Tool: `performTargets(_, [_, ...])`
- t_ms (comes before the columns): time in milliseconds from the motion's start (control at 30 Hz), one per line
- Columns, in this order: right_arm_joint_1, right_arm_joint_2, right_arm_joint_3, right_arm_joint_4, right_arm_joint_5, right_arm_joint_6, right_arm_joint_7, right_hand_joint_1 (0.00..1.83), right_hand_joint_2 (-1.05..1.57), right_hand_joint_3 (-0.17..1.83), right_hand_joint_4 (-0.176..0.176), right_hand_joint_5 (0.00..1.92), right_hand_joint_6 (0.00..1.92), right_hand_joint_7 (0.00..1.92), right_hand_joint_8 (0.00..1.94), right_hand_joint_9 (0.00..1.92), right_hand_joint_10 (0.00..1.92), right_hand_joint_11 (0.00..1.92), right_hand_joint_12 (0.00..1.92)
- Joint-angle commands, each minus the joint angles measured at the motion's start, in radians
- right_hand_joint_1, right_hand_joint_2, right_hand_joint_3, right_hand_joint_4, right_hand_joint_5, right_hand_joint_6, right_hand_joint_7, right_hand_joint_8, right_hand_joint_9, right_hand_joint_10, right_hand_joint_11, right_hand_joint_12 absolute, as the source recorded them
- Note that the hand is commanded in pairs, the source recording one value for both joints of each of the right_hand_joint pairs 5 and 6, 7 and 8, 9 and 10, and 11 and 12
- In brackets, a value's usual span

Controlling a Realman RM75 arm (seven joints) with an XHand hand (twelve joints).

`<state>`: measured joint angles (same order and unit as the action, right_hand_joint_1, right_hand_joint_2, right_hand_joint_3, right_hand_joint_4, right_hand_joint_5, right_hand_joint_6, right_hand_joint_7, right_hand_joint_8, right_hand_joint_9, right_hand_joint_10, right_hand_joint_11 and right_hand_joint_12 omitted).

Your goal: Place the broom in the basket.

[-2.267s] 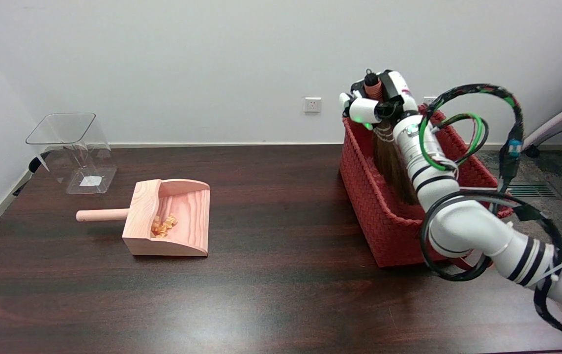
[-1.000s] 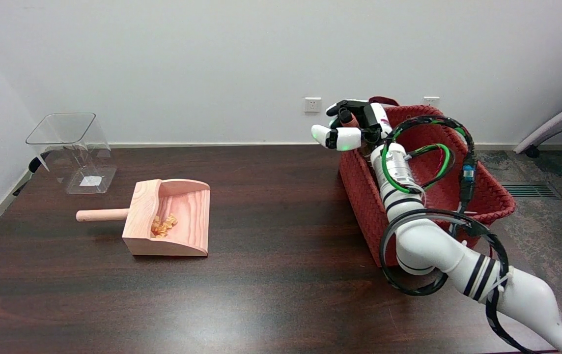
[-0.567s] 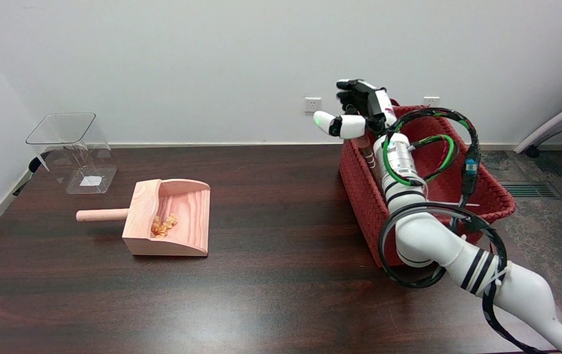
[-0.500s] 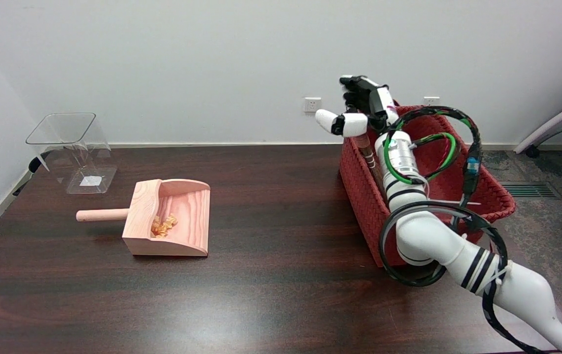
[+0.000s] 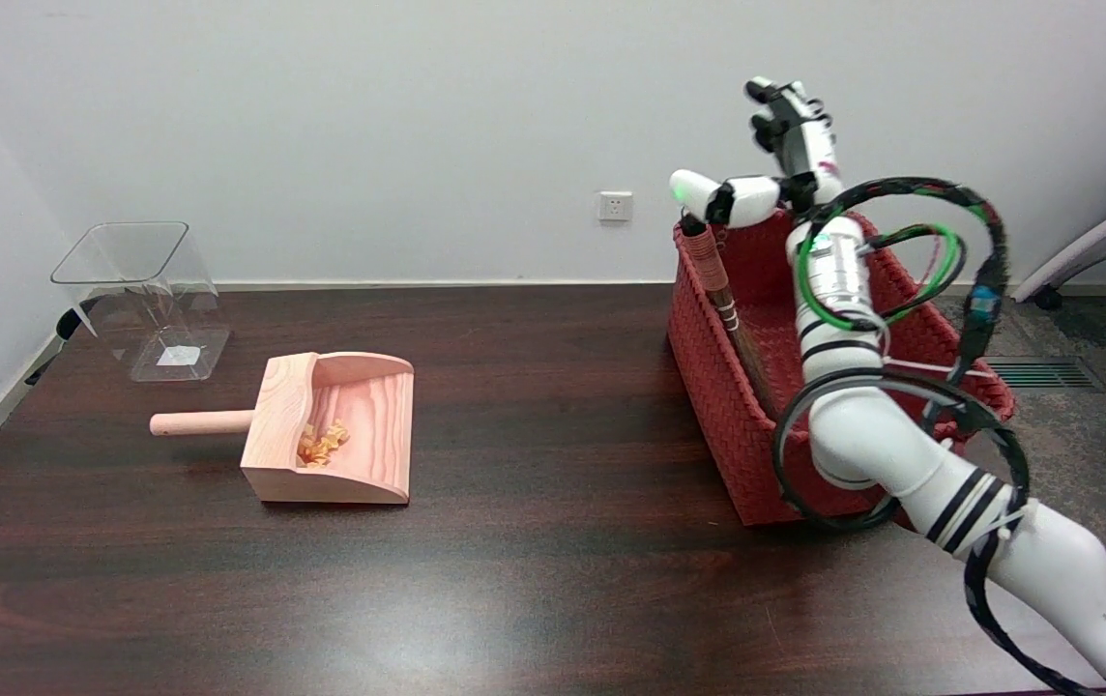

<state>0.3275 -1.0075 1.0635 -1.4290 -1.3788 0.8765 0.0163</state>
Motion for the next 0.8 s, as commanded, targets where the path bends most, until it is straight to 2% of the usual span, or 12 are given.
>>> performTargets(33, [-0.087,0.115,0.264,0.009,-0.056,-0.04,0.0,1.07,-0.37,1.24,0.0,0.27,0.27,0.0,0.0,0.27,0.27,0.27,0.27])
performTargets(267, [-0.128,0.164,0.367,0.054,-0.056,-0.04,0.009,1.04,-0.34,1.19,0.0,0.27,0.27,0.0,0.0,0.27,0.27,0.27,0.27])
performTargets(467, [-0.16,0.169,0.418,0.079,-0.06,-0.039,0.045,1.03,-0.36,1.21,0.0,0.27,0.27,0.0,0.0,0.27,0.27,0.27,0.27])
performTargets(800, [-0.2,0.17,0.434,0.11,-0.067,-0.037,0.149,1.02,-0.35,1.15,0.0,0.23,0.23,0.0,0.0,0.23,0.23,0.23,0.23])
